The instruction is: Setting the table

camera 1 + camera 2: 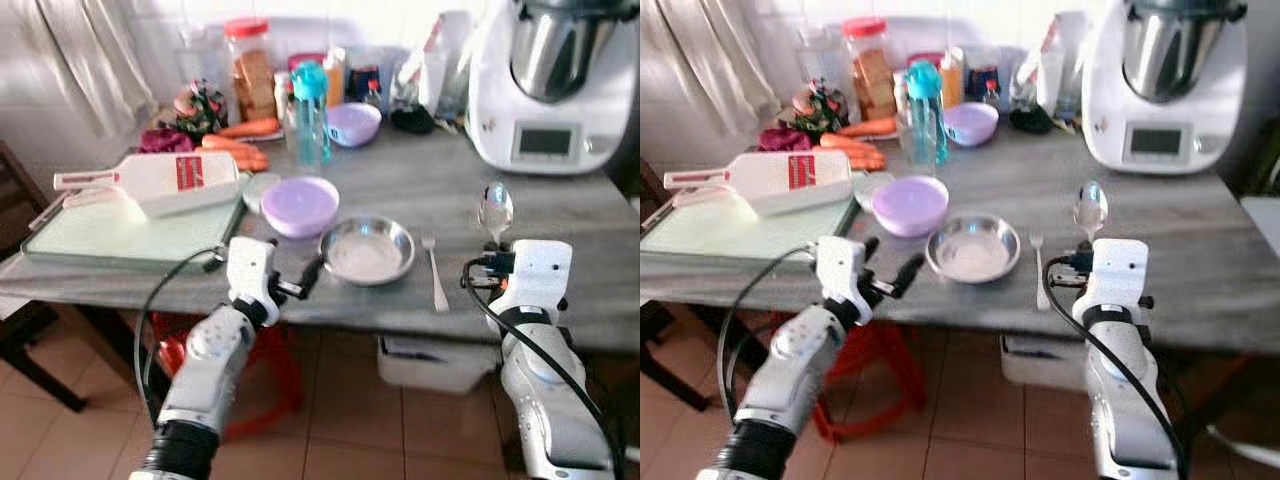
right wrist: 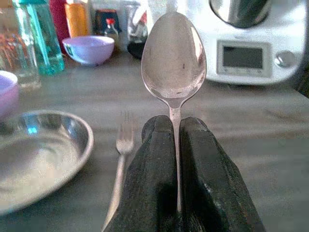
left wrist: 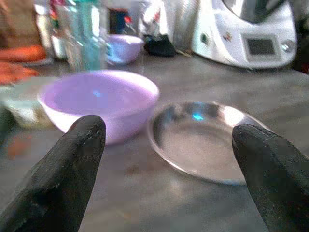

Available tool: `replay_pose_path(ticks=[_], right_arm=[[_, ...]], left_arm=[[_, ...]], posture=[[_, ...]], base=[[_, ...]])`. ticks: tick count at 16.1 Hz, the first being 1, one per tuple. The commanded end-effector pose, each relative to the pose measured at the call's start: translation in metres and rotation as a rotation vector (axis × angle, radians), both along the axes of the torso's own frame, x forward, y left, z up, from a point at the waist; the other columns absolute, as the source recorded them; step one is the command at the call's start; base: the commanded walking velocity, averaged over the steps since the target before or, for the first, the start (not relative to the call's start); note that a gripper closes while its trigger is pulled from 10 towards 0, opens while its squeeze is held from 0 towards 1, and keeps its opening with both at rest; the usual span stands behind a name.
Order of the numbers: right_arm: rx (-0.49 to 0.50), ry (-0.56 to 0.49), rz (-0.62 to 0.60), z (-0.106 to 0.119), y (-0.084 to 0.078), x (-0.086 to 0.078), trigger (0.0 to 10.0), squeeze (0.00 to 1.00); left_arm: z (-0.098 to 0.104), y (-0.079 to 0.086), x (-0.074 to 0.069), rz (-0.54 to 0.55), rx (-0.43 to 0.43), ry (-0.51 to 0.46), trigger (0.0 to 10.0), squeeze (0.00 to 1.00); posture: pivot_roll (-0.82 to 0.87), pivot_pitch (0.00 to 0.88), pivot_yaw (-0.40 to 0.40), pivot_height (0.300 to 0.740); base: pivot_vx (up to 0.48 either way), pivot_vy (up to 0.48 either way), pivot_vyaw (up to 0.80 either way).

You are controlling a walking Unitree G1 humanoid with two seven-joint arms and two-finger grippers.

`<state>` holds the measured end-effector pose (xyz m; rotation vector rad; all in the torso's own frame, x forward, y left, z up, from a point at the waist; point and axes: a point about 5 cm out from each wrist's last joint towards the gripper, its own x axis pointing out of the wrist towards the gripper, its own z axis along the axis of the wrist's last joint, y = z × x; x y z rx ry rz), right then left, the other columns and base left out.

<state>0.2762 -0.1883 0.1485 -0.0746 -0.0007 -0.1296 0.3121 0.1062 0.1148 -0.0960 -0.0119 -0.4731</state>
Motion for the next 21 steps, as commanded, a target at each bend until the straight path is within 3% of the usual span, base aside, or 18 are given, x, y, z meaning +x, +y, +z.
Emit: replay_pose_path(ticks=[1, 7, 9, 11, 13, 16, 18, 21], right_arm=[[0.01, -0.016, 0.025, 0.003, 0.008, 0.001, 10.0, 0.0], [0.008, -0.015, 0.008, 0.003, 0.006, 0.001, 10.0, 0.0], [0.008, -0.012, -0.013, 0.002, 0.003, 0.001, 10.0, 0.0], [-0.012, 0.007, -0.101, -0.001, -0.01, -0.003, 10.0, 0.0], [0.041, 0.043, -0.147, -0.007, -0.02, -0.005, 10.0, 0.0], [0.043, 0.069, -0.175, -0.009, -0.029, -0.003, 10.0, 0.0], [0.057, 0.111, -0.181, -0.014, -0.035, 0.0, 10.0, 0.0], [0.086, 0.165, -0.225, -0.019, -0.052, 0.005, 10.0, 0.0]], left_arm=[[-0.002, 0.011, -0.001, 0.028, 0.018, 0.012, 10.0, 0.0], [-0.001, 0.011, -0.004, 0.043, 0.021, 0.019, 10.0, 0.0], [0.001, 0.011, -0.002, 0.045, 0.007, 0.015, 10.0, 0.0], [0.002, 0.009, -0.003, 0.011, -0.009, 0.026, 10.0, 0.0], [0.001, 0.004, -0.013, -0.113, -0.026, 0.032, 10.0, 0.0], [-0.001, -0.003, -0.034, -0.341, -0.021, 0.064, 10.0, 0.0], [-0.004, -0.005, -0.044, -0.434, 0.007, 0.078, 10.0, 0.0], [-0.001, -0.008, -0.05, -0.483, 0.017, 0.085, 10.0, 0.0]], posture=[[-0.1, 0.014, 0.027, 0.74], [-0.1, 0.018, 0.026, 0.74], [-0.1, 0.019, 0.028, 0.74], [-0.1, 0.023, 0.031, 0.74], [-0.11, 0.028, 0.032, 0.74], [-0.1, 0.033, 0.029, 0.74], [-0.11, 0.036, 0.033, 0.74], [-0.09, 0.039, 0.038, 0.74]], base=[[0.0, 0.0, 0.0], [0.0, 0.0, 0.0], [0.0, 0.0, -0.69], [0.0, 0.0, 0.0], [0.0, 0.0, 0.0], [0.0, 0.0, 0.0], [0.0, 0.0, 0.0], [0.0, 0.0, 0.0]])
